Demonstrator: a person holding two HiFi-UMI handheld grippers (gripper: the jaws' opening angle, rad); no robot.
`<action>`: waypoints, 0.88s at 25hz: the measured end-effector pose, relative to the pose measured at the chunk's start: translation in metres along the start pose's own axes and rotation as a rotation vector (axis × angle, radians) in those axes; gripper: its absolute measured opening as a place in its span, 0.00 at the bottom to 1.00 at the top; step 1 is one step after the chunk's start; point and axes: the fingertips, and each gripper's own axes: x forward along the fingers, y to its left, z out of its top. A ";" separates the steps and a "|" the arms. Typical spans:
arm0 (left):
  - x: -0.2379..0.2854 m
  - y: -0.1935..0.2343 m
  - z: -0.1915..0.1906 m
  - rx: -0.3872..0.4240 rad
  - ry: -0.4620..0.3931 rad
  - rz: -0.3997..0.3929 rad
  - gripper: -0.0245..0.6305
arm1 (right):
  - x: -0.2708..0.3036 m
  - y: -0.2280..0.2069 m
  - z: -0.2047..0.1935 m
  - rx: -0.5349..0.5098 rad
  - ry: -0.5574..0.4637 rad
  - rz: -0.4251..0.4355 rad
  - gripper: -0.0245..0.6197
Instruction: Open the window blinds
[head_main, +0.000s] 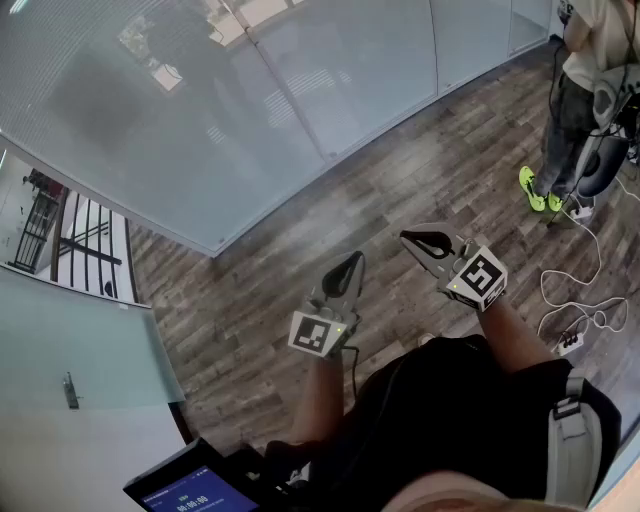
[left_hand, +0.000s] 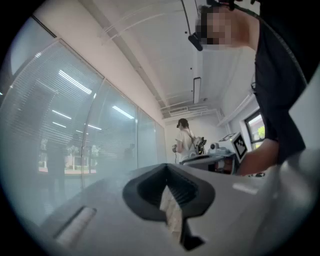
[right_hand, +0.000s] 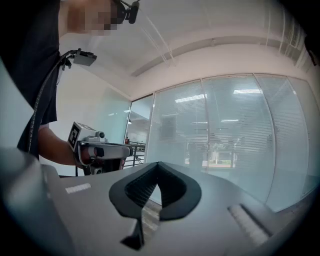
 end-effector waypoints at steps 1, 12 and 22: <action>0.000 0.001 0.000 0.007 0.001 -0.001 0.04 | 0.001 0.000 -0.002 0.004 -0.001 0.000 0.05; 0.003 0.007 0.000 0.021 0.011 0.030 0.04 | 0.004 -0.004 0.000 0.037 -0.016 0.044 0.05; 0.024 -0.012 -0.011 0.014 0.028 0.074 0.04 | -0.016 -0.015 -0.009 0.060 -0.027 0.107 0.05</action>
